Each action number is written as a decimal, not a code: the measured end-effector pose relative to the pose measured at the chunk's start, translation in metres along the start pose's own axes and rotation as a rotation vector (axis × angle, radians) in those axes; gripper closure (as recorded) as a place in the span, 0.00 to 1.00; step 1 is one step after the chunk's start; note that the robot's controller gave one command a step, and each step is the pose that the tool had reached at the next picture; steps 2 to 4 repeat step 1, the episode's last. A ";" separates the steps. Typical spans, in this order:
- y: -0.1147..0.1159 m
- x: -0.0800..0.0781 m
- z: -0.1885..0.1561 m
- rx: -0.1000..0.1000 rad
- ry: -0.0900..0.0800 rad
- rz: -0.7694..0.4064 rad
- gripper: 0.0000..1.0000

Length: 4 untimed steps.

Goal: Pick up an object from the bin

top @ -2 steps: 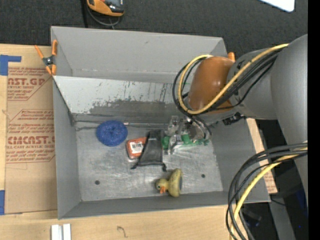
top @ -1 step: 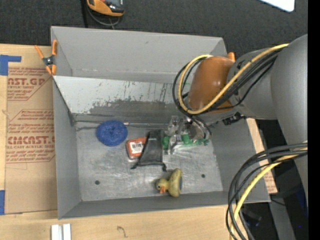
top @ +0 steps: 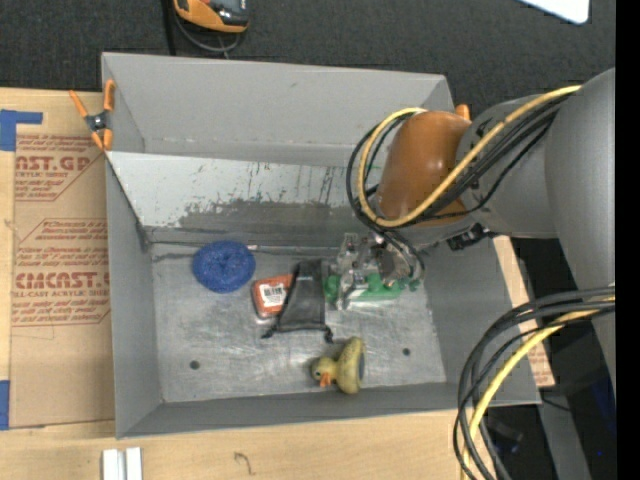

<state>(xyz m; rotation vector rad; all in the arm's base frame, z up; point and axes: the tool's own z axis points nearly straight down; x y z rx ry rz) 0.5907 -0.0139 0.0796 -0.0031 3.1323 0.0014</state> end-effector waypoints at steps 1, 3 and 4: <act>0.000 0.002 -0.013 0.000 0.008 -0.001 1.00; 0.000 0.002 -0.013 0.000 0.008 -0.001 1.00; 0.000 0.002 -0.013 0.000 0.008 -0.001 1.00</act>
Offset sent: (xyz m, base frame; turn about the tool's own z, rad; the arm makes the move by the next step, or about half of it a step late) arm 0.0000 0.0000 0.0210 0.0000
